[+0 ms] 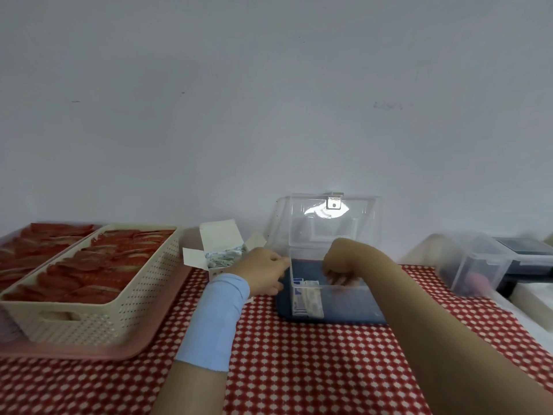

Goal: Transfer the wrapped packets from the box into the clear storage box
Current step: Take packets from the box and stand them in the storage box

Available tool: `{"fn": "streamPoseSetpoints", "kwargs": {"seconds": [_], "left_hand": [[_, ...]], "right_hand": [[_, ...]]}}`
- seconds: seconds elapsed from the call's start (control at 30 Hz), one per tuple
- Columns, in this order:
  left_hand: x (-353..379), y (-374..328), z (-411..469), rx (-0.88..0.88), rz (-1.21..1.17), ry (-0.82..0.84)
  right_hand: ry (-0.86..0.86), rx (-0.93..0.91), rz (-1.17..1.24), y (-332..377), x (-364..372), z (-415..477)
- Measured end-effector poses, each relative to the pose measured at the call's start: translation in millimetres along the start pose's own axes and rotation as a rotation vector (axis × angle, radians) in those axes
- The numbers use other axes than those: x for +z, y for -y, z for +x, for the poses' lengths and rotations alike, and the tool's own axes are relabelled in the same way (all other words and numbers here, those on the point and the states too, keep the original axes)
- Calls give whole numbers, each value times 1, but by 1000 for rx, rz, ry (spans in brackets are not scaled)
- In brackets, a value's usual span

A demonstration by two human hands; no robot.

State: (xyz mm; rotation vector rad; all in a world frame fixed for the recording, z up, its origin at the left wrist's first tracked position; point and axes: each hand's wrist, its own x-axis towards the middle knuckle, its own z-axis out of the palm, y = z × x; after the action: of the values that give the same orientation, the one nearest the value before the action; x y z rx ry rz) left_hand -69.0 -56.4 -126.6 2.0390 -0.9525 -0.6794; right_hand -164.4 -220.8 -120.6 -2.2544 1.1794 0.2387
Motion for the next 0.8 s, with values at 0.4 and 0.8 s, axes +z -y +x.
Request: {"fn": "streamPoseSetpoints", "kwargs": {"seconds": [0.4, 0.8], "left_hand": [[-89, 67, -6, 38, 332, -387], [-93, 83, 0, 124, 255, -417]], "right_hand": [[-396, -746, -13, 97, 20, -42], [-461, -728, -520, 133, 62, -3]]}}
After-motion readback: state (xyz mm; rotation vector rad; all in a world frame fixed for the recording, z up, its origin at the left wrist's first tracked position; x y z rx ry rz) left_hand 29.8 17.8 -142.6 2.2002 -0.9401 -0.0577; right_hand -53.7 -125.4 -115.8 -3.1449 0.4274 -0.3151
